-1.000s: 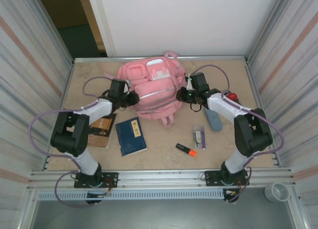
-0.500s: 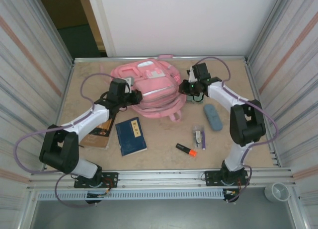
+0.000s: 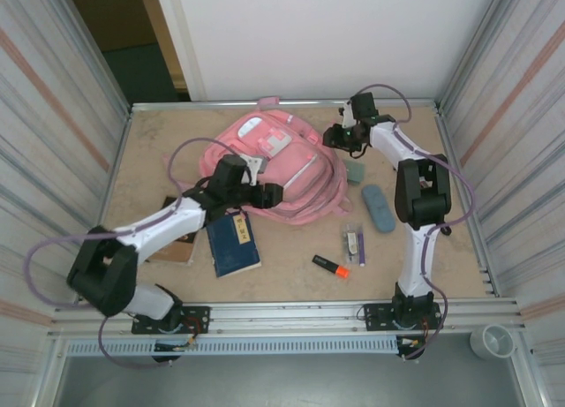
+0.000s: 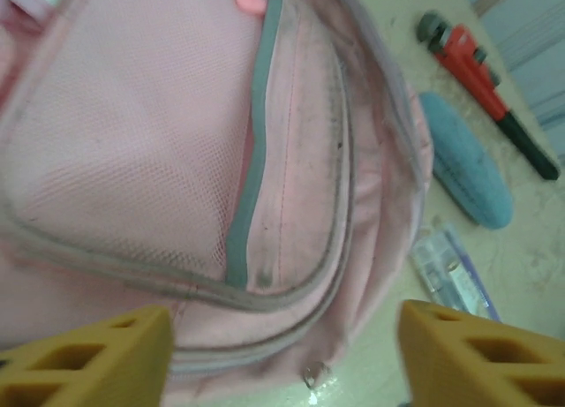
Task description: Pack the student bag
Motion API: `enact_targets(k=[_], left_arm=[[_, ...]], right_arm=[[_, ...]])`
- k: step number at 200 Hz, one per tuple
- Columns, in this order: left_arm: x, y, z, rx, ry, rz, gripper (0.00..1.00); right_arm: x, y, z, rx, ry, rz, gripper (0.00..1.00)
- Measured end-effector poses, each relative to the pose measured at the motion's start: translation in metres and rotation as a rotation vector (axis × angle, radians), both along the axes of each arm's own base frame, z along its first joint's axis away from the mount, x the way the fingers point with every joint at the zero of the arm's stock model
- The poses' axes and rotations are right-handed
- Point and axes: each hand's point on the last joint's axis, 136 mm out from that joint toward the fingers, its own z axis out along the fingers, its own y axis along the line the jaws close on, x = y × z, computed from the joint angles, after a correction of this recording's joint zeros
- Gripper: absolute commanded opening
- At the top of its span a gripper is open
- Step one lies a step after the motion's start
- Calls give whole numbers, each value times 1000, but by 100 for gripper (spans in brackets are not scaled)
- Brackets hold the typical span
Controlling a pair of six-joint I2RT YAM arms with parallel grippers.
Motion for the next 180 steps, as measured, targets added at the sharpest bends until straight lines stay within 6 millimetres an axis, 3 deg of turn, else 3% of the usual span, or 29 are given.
enact_targets(k=[16,30,47,58,80,93,104,117,144,180], left_arm=[[-7,34,14,-10,-48,88,80],[1,83,18,-39,-45,243,80],[19,147,0,-88,33,458,80],[26,168,-20,-97,107,536,80],[24,156,-62,-98,266,516,80],[21,146,-76,-107,326,490,78],[20,141,-83,-115,354,478,77],[22,138,-87,-125,367,472,72],[28,132,-94,-145,376,462,56],[37,123,-103,-161,374,444,41]], right_arm=[[6,-6,5,-53,-27,-5,54],[2,-14,13,-128,-56,-22,59],[-20,-14,25,-227,-98,-28,61],[-43,0,37,-266,-127,0,62],[-103,59,60,-266,-210,138,63],[-143,98,67,-229,-239,253,63],[-168,118,66,-202,-238,323,63],[-182,125,57,-189,-211,361,63],[-190,118,33,-208,-146,355,62],[-194,125,29,-190,-135,349,62]])
